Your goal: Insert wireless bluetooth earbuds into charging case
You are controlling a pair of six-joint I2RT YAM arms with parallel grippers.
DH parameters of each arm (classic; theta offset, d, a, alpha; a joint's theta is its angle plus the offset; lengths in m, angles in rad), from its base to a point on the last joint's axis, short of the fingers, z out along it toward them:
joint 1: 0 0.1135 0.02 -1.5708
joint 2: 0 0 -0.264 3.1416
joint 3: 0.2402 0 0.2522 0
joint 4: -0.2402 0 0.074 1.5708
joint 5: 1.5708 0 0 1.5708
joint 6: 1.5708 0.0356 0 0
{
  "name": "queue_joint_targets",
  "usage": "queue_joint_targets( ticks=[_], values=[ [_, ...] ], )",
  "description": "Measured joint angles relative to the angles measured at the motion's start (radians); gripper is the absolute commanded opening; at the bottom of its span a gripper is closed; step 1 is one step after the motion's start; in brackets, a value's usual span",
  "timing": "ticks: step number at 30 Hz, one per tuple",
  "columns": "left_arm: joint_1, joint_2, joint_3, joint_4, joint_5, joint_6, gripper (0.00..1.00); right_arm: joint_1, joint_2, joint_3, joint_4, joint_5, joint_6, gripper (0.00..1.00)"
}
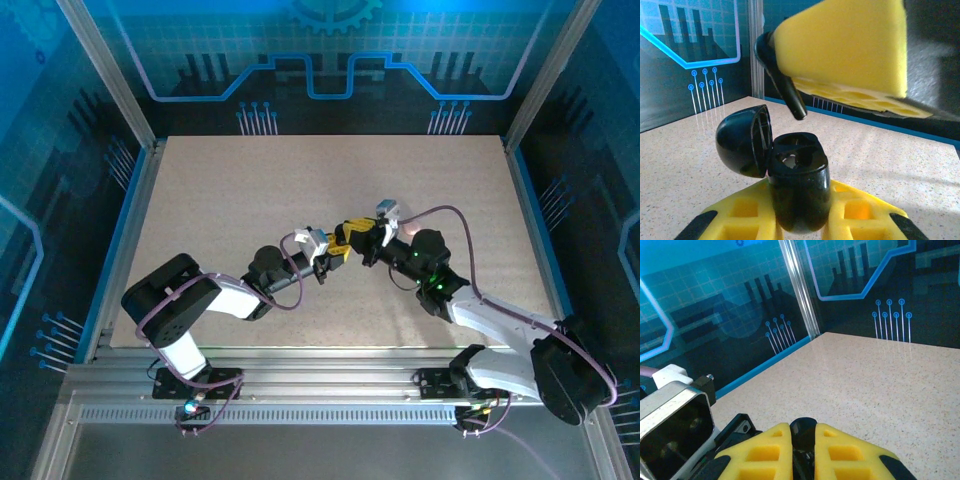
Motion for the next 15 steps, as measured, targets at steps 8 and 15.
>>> queue_joint_targets(
  ticks=[8,15],
  values=[
    [-0.001,-0.016,0.002,-0.002,-0.007,-0.029,0.11,0.019,0.033,-0.021,0.08,0.033,0.005,0.13],
    [-0.002,-0.029,0.003,-0.008,-0.015,-0.044,0.12,0.035,0.049,-0.032,0.14,0.057,0.004,0.13]
  ],
)
